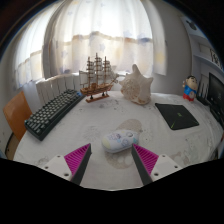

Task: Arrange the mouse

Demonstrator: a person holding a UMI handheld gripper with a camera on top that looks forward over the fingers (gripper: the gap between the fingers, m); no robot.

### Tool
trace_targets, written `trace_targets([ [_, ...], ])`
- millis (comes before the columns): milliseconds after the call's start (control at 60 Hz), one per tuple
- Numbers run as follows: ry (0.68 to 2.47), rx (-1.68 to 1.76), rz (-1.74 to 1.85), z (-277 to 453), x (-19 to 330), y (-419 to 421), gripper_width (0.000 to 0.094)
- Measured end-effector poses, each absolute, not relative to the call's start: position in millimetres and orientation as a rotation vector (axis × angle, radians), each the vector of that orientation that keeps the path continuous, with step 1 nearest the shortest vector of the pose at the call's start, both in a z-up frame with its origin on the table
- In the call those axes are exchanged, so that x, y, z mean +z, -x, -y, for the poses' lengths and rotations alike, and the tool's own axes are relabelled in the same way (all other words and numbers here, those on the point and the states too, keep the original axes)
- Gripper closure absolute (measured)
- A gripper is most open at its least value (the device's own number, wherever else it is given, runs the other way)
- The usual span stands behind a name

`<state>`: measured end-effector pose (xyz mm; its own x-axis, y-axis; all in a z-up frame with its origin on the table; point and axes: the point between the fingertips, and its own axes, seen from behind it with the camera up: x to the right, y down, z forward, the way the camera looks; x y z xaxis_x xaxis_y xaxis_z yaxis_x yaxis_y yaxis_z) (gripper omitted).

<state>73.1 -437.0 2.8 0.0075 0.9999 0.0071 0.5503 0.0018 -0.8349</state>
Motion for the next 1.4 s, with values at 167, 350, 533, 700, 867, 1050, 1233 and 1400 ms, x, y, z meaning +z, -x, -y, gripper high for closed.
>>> trace_targets([
  [167, 1.651, 0.867, 1.621, 434.7, -3.2, -38.6, 0.0087],
  [350, 1.649, 0.883, 1.657, 437.3, -7.4, -4.5, 0.0085],
  [533, 1.62, 0.894, 1.695, 437.8, -12.5, 13.6, 0.0144],
  [700, 1.613, 0.899, 1.689, 430.1, -12.1, 17.8, 0.0449],
  [867, 1.575, 0.931, 1.752, 432.5, -1.0, 21.5, 0.0499],
  [1050, 1.542, 0.997, 1.707, 384.7, 81.4, 38.3, 0.0512],
  [1233, 1.469, 0.95, 1.591, 257.0, 142.8, 86.9, 0.0513],
  [1400, 1.47, 0.852, 1.581, 141.0, 80.7, 126.8, 0.0515],
])
